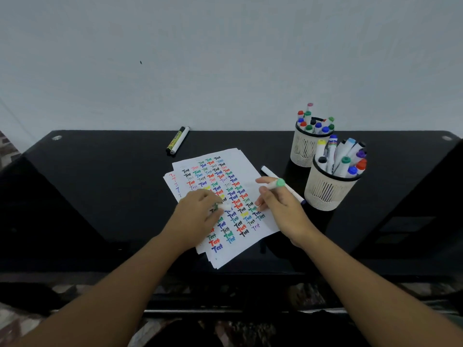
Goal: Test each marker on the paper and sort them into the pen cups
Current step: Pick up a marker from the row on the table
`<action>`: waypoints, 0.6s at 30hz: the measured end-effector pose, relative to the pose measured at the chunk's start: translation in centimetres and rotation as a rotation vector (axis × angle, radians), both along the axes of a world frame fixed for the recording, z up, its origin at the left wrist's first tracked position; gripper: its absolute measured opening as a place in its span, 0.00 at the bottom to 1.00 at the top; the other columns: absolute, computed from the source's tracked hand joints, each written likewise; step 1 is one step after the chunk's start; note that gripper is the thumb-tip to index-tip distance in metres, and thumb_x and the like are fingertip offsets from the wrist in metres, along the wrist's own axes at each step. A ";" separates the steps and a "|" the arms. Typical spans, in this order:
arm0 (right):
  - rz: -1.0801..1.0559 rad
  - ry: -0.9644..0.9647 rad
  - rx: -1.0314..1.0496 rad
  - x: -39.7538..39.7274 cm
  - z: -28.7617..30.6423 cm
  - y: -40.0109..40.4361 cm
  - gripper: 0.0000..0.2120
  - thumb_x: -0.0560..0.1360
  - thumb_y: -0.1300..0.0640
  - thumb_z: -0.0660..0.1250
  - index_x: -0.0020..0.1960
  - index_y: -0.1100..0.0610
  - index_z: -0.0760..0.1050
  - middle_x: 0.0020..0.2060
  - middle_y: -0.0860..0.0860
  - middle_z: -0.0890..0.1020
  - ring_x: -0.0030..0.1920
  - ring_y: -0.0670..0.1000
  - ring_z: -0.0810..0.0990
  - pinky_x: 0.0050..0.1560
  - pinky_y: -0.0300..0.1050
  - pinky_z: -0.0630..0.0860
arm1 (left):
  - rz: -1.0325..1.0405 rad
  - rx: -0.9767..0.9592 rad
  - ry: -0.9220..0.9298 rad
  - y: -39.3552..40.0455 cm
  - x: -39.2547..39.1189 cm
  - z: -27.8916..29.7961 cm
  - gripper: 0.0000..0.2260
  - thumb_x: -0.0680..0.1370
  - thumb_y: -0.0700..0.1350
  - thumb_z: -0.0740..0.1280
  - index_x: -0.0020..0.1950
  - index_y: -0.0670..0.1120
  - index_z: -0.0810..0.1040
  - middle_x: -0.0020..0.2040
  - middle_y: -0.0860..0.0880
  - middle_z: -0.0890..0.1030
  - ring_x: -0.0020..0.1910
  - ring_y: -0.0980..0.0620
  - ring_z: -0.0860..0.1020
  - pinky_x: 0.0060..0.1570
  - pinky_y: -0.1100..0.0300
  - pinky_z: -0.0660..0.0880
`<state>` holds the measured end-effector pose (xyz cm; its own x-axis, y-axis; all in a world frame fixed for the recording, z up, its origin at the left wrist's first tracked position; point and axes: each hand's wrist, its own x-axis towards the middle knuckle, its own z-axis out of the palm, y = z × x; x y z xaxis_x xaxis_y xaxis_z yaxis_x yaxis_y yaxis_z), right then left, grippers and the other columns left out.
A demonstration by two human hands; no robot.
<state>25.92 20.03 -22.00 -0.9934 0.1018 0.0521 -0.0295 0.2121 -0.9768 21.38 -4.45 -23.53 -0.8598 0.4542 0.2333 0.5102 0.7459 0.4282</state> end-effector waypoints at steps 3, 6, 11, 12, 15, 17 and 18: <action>-0.008 -0.006 -0.042 0.4 -0.1 0.0 0.11 0.84 0.46 0.65 0.61 0.46 0.81 0.41 0.45 0.83 0.44 0.43 0.82 0.52 0.39 0.78 | -0.020 -0.077 -0.040 0.9 0.8 -0.7 0.27 0.82 0.64 0.58 0.80 0.59 0.60 0.77 0.54 0.66 0.77 0.51 0.61 0.77 0.45 0.58; -0.053 0.026 -0.039 1.0 0.0 -0.1 0.07 0.81 0.49 0.70 0.53 0.51 0.84 0.42 0.47 0.86 0.44 0.44 0.84 0.50 0.42 0.81 | -0.061 -0.226 -0.075 1.0 1.3 -0.7 0.31 0.79 0.72 0.51 0.81 0.68 0.47 0.82 0.54 0.54 0.81 0.51 0.49 0.79 0.48 0.47; -0.049 0.138 0.016 3.0 0.4 1.0 0.04 0.78 0.56 0.75 0.52 0.53 0.85 0.48 0.44 0.85 0.50 0.44 0.83 0.49 0.38 0.79 | -0.058 -0.302 -0.084 1.2 1.0 -0.4 0.36 0.73 0.80 0.46 0.79 0.72 0.47 0.83 0.56 0.50 0.82 0.51 0.46 0.79 0.46 0.46; -0.049 0.118 0.036 3.5 0.2 1.4 0.03 0.78 0.55 0.75 0.51 0.53 0.84 0.48 0.45 0.85 0.49 0.44 0.83 0.49 0.38 0.79 | -0.058 -0.304 -0.084 1.2 1.0 -0.4 0.36 0.72 0.81 0.45 0.79 0.72 0.47 0.83 0.56 0.50 0.82 0.51 0.46 0.79 0.46 0.45; -0.044 0.065 0.046 4.7 -0.5 2.4 0.02 0.80 0.53 0.72 0.52 0.50 0.81 0.46 0.48 0.85 0.49 0.46 0.83 0.52 0.45 0.79 | -0.067 -0.301 -0.086 1.1 1.0 -0.3 0.36 0.72 0.81 0.45 0.78 0.73 0.45 0.83 0.55 0.50 0.82 0.51 0.46 0.79 0.46 0.45; -0.020 0.047 0.050 5.1 -0.6 2.8 0.04 0.81 0.52 0.70 0.55 0.47 0.81 0.48 0.47 0.85 0.53 0.46 0.84 0.58 0.46 0.79 | -0.069 -0.298 -0.089 1.1 1.1 -0.2 0.35 0.72 0.81 0.46 0.78 0.73 0.45 0.83 0.55 0.51 0.82 0.50 0.46 0.79 0.46 0.45; -0.005 0.050 0.070 5.3 -0.5 2.9 0.04 0.81 0.52 0.70 0.56 0.46 0.81 0.49 0.45 0.85 0.53 0.45 0.84 0.57 0.44 0.79 | -0.067 -0.300 -0.090 1.1 1.1 -0.2 0.35 0.72 0.80 0.46 0.78 0.73 0.46 0.83 0.55 0.51 0.82 0.50 0.46 0.79 0.47 0.45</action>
